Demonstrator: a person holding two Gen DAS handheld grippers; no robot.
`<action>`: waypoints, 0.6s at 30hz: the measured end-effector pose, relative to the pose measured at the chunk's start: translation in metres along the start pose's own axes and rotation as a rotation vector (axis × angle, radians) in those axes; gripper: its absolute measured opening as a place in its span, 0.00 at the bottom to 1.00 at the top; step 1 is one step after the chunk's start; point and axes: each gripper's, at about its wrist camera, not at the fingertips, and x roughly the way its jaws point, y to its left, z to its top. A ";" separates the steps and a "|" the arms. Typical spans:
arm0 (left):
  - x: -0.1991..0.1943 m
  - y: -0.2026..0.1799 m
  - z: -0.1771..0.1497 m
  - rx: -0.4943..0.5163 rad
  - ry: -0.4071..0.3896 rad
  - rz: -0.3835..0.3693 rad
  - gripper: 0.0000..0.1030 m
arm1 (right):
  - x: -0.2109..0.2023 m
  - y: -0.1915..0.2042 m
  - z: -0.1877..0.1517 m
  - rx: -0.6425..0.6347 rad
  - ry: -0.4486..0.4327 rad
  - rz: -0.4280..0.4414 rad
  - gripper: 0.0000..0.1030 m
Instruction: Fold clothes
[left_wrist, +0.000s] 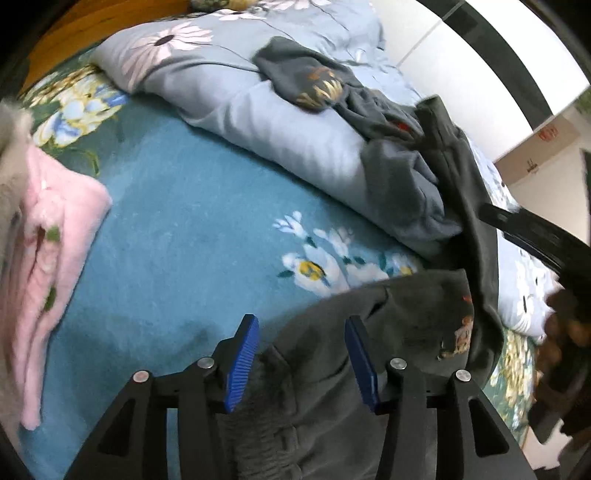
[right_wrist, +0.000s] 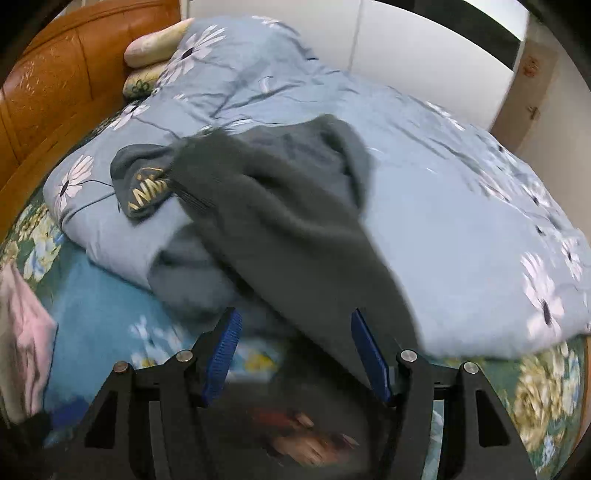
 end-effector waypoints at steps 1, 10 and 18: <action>-0.001 0.002 0.001 -0.005 -0.006 0.003 0.53 | 0.007 0.010 0.006 -0.031 -0.001 -0.021 0.62; 0.004 -0.001 0.000 0.038 0.013 -0.006 0.54 | 0.035 0.015 0.025 -0.108 0.061 -0.149 0.05; 0.002 -0.002 -0.001 0.035 0.009 0.003 0.54 | -0.064 -0.130 0.022 0.222 -0.119 -0.108 0.04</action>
